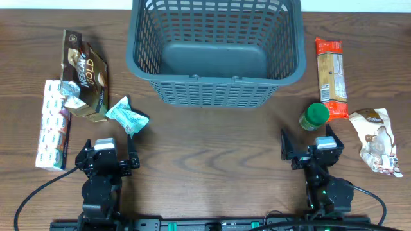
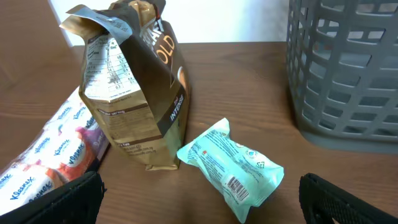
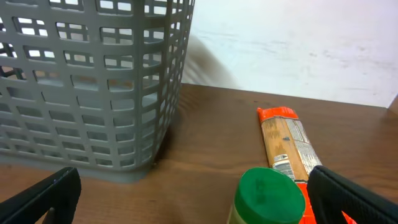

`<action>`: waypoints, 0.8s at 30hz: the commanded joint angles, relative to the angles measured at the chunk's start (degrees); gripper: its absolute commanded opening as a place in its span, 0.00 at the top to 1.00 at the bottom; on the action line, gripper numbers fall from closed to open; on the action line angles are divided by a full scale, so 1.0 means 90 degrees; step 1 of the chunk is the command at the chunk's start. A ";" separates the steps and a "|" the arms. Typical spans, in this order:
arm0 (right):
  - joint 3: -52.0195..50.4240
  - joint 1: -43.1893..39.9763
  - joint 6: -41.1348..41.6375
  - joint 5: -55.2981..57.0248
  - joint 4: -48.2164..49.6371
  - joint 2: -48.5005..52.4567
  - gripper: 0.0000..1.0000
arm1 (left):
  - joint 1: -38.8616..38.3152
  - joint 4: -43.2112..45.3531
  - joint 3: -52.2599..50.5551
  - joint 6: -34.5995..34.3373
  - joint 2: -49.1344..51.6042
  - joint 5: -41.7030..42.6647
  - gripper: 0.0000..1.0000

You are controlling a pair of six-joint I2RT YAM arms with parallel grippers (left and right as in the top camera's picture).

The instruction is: Pack container

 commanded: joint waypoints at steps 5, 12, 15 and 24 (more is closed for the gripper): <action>-0.0019 0.0102 -0.0083 0.0017 -0.0012 -0.0058 0.01 | 0.0005 -0.0002 -0.0158 -0.0049 -0.0044 0.0087 0.02; -0.0019 0.0102 -0.0083 0.0017 -0.0012 -0.0058 0.01 | 0.0005 0.0143 -0.0085 -0.0078 -0.0044 0.0614 0.02; -0.0019 0.0102 -0.0085 0.0017 -0.0012 -0.0058 0.01 | 0.0005 0.0068 0.0291 -0.0573 -0.0024 0.0806 0.01; -0.0019 0.0102 -0.0083 0.0017 -0.0012 -0.0056 0.01 | 0.0007 -0.1625 0.3096 -0.0913 0.2076 0.0661 0.02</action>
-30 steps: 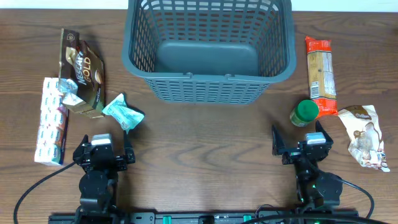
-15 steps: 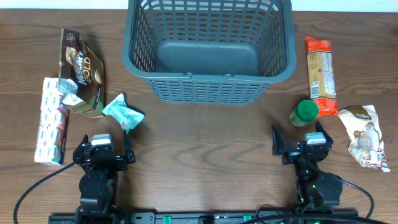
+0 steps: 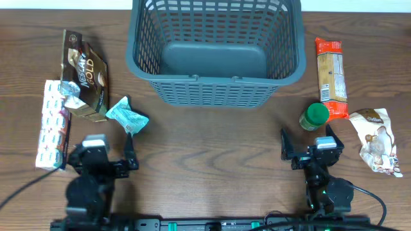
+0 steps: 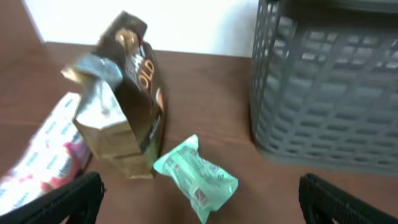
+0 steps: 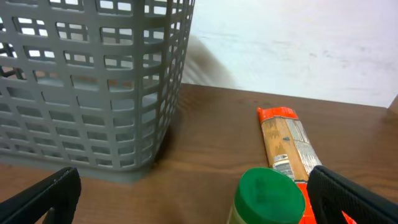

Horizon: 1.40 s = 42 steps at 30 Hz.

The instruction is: Pack container

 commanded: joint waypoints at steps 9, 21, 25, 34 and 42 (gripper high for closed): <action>-0.0019 0.0102 -0.0085 0.0015 -0.0015 -0.0058 0.01 | 0.0022 -0.3449 0.5428 -0.0119 0.5134 0.0270 0.01; -0.0019 0.0102 -0.0083 0.0015 -0.0015 -0.0058 0.01 | 0.0022 -0.3956 0.7395 0.0534 0.6737 0.0231 0.01; -0.0019 0.0102 -0.0083 0.0015 -0.0015 -0.0058 0.01 | 0.0206 -0.3946 0.7414 0.0534 0.6742 0.0063 0.02; -0.0019 0.0102 -0.0083 0.0015 -0.0015 -0.0058 0.01 | 0.2222 -0.4053 0.7728 0.0029 0.7728 0.0903 0.02; -0.0019 0.0102 -0.0083 0.0015 -0.0015 -0.0058 0.01 | 0.2999 -0.3995 0.8298 0.1365 0.9318 0.1275 0.01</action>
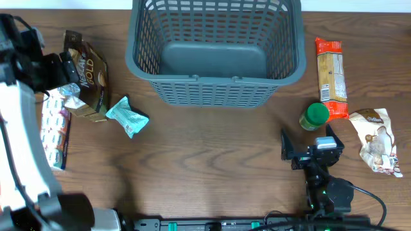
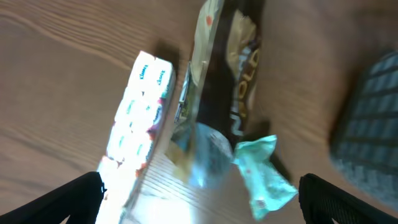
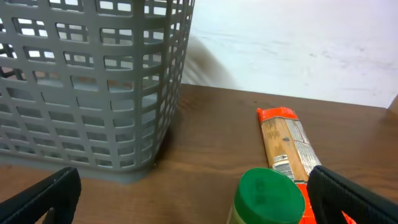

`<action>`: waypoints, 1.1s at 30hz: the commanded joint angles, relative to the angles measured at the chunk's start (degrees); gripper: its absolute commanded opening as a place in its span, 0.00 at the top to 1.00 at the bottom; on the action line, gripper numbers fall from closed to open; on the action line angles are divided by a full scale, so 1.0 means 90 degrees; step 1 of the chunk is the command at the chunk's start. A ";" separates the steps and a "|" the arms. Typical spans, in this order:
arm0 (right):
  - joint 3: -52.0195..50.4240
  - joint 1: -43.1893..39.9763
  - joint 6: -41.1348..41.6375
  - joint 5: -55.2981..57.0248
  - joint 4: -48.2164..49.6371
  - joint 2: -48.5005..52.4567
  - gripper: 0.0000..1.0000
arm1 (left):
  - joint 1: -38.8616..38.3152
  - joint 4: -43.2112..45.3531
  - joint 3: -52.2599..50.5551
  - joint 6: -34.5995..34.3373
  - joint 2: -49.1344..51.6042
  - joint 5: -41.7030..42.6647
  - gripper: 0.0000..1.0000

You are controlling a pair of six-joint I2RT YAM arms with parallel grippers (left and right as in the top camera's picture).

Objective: Pack container
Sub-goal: 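Reach left gripper to the brown Nescafé Gold pouch and grasp it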

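Note:
A grey slatted basket [image 1: 215, 51] stands at the back middle of the table. To its left are a brown and gold coffee bag [image 1: 87, 74], a white tissue pack [image 1: 54, 125] and a teal packet [image 1: 126, 115]. My left gripper [image 1: 54, 67] hangs open high over the coffee bag and tissue pack. Looking down, its wrist view shows the tissue pack [image 2: 137, 124], the coffee bag [image 2: 230, 81] and the teal packet [image 2: 264, 177], all blurred. My right gripper [image 1: 308, 142] rests open near the front edge, just behind a green-lidded jar [image 3: 268, 196].
An orange-ended cracker pack [image 1: 331, 67] lies right of the basket, beyond the jar [image 1: 314, 115]. A white pouch [image 1: 376, 138] lies at the far right. The left arm's white link [image 1: 22, 141] reaches over the table's left side. Bare wood fills the middle front.
My left gripper has risen from low near the front edge to high over the coffee bag and tissue pack, now facing down. It stays open. The right arm has not moved.
Both grippers rested open near the front edge, the left one facing the coffee bag and teal packet. The left then stood a little further left and higher. Now it is high above the left-hand items. No object has moved.

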 commanded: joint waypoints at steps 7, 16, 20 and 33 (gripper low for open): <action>-0.0017 0.0102 -0.0083 0.0012 -0.0012 -0.0039 0.01 | 0.0085 0.0372 0.0245 0.1110 0.1333 0.0381 0.02; -0.0017 0.0102 -0.0080 0.0012 -0.0012 -0.0041 0.01 | 0.0073 0.0702 0.0243 0.1416 0.2166 0.0709 0.02; -0.0017 0.0102 -0.0083 0.0012 -0.0012 -0.0041 0.01 | 0.0032 0.0714 0.0243 0.1450 0.2545 0.0860 0.02; -0.0017 0.0102 -0.0083 0.0012 -0.0012 -0.0041 0.01 | -0.0362 0.0534 0.0236 0.1362 0.3463 0.0916 0.30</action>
